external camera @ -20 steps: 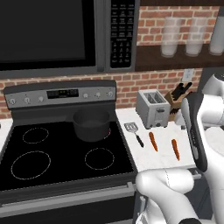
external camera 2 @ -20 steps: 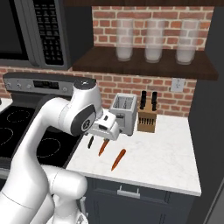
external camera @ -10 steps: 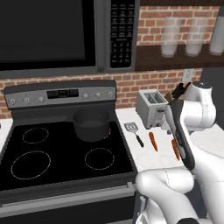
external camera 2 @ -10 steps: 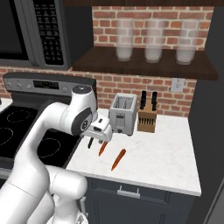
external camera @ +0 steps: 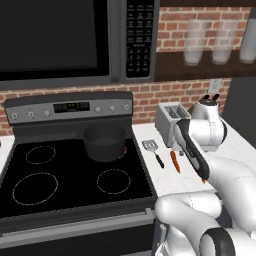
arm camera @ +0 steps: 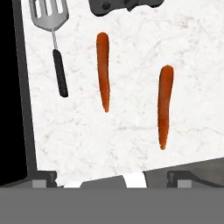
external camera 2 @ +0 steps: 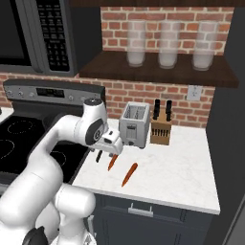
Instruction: Put the carrot and carrot in the pot. Retrieve the spatula and lightly stir the vegetables in the pot.
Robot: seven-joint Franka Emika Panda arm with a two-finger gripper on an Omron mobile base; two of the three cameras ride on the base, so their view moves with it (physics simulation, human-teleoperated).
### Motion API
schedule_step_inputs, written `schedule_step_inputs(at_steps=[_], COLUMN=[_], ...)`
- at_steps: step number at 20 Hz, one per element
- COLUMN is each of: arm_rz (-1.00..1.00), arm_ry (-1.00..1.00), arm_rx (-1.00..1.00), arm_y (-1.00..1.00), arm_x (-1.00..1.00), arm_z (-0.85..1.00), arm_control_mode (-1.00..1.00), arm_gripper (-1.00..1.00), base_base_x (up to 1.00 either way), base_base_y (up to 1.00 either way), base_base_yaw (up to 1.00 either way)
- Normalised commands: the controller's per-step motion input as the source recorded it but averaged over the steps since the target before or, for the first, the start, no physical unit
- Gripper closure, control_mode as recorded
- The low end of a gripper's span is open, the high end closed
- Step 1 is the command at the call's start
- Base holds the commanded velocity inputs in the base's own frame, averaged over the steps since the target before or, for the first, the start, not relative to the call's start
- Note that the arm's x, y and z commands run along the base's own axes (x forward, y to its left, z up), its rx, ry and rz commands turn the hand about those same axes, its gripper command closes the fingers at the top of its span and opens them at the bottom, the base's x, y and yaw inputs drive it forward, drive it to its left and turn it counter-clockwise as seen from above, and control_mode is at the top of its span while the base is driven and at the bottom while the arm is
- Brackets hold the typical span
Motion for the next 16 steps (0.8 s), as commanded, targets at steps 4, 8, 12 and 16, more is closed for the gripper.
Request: schedule_step_inputs(at_steps=[4, 8, 12, 16], arm_rz=[0.00, 0.00, 0.00, 0.00], arm_ry=[0.10, 0.06, 0.03, 0.02], arm_rx=[0.00, 0.00, 0.00, 0.00], arm_y=[0.01, 0.00, 0.00, 0.00], arm_x=[0.46, 0.49, 0.47, 0.45], arm_z=[-0.40, -0.41, -0.35, -0.26], arm_control_mode=[-1.00, -1.00, -1.00, -1.00], arm_gripper=[-1.00, -1.00, -1.00, -1.00], base_base_x=[0.00, 0.00, 0.00, 0.00], base_base_y=[0.00, 0.00, 0.00, 0.00], base_base_yaw=[0.00, 0.00, 0.00, 0.00])
